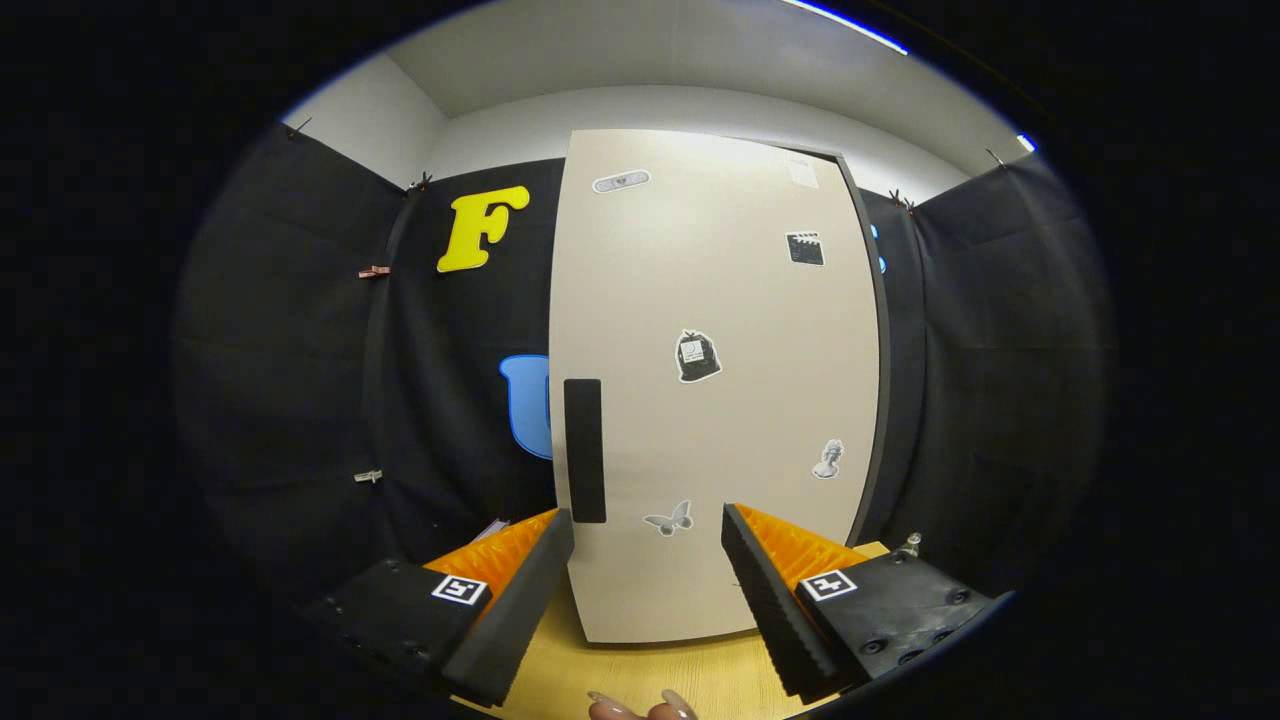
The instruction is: Open the shoe cabinet door, grab the shoes and put them into the shoe cabinet, then close the shoe cabinet door.
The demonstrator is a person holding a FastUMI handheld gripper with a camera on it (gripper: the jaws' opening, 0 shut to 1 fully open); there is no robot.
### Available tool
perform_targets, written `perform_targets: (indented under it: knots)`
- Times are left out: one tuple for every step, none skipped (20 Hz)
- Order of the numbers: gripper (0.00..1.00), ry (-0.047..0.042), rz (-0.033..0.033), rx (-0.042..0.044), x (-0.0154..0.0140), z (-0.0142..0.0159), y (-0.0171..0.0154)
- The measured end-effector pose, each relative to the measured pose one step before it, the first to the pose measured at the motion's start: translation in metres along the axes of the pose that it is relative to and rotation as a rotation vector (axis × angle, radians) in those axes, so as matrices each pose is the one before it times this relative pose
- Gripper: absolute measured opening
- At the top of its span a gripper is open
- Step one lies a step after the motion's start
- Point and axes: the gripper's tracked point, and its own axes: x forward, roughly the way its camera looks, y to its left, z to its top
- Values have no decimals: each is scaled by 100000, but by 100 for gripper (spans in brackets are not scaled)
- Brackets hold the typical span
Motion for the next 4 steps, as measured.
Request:
perform_targets:
  knots:
    - [97,-128,-244,544,12,4,-76]
    - [97,27,-151,471,43,23,-94]
    - [97,70,96,287,4,-34,14]
    - [98,-45,113,-93,-29,19,20]
